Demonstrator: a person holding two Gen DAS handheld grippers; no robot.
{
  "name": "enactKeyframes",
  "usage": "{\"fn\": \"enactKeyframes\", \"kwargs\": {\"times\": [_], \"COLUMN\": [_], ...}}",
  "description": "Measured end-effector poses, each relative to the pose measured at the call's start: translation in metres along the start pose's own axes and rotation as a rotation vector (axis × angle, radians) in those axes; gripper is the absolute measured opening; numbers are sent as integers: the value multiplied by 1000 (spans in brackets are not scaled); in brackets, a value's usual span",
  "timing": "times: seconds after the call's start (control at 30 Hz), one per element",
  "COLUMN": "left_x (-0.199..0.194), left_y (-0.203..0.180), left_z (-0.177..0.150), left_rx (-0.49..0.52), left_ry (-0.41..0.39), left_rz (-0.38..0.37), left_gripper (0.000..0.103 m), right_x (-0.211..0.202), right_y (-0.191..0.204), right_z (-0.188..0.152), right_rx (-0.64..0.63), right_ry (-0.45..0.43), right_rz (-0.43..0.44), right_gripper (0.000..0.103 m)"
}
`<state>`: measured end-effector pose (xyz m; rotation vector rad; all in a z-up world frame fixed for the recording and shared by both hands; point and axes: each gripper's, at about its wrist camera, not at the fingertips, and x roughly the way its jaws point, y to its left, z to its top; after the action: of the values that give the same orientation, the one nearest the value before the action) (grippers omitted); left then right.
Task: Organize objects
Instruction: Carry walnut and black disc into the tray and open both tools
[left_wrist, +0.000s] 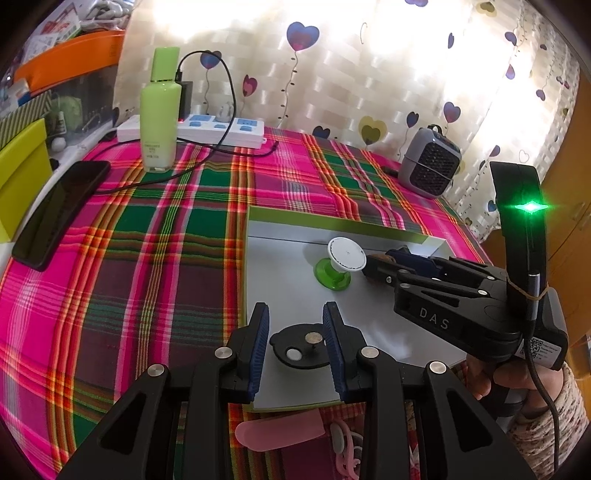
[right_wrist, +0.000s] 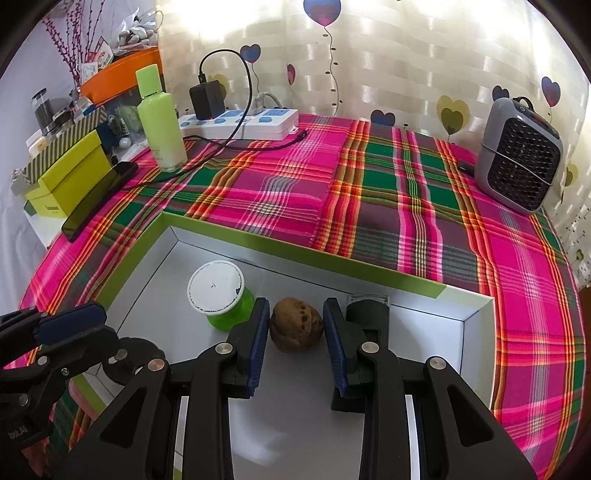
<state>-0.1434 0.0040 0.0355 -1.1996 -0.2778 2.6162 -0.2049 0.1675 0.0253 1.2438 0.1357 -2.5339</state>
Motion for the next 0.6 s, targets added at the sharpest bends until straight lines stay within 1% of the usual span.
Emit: {"fn": "enactKeyframes", "kwargs": {"times": [0.2, 0.27, 0.33, 0.37, 0.53, 0.6], "left_x": [-1, -2, -2, -3, -5, -8], "left_y": [1, 1, 1, 1, 0, 0], "left_z": [-1, -1, -1, -2, -3, -3], "left_rx": [-1, 2, 0, 0, 3, 5], "left_ry": [-1, 0, 1, 1, -1, -5], "left_rz": [4, 6, 7, 5, 7, 2], "left_gripper": [29, 29, 31, 32, 34, 37], "right_x": [-3, -4, -7, -9, -17, -20], "right_y": [1, 1, 1, 1, 3, 4], "right_z": [-2, -2, -3, -4, -8, -10], "right_rx": [5, 10, 15, 17, 19, 21], "right_ry": [-5, -8, -14, -19, -30, -32], "right_rz": [-13, -9, -3, -3, -8, -11], "right_gripper": [32, 36, 45, 46, 47, 47]}}
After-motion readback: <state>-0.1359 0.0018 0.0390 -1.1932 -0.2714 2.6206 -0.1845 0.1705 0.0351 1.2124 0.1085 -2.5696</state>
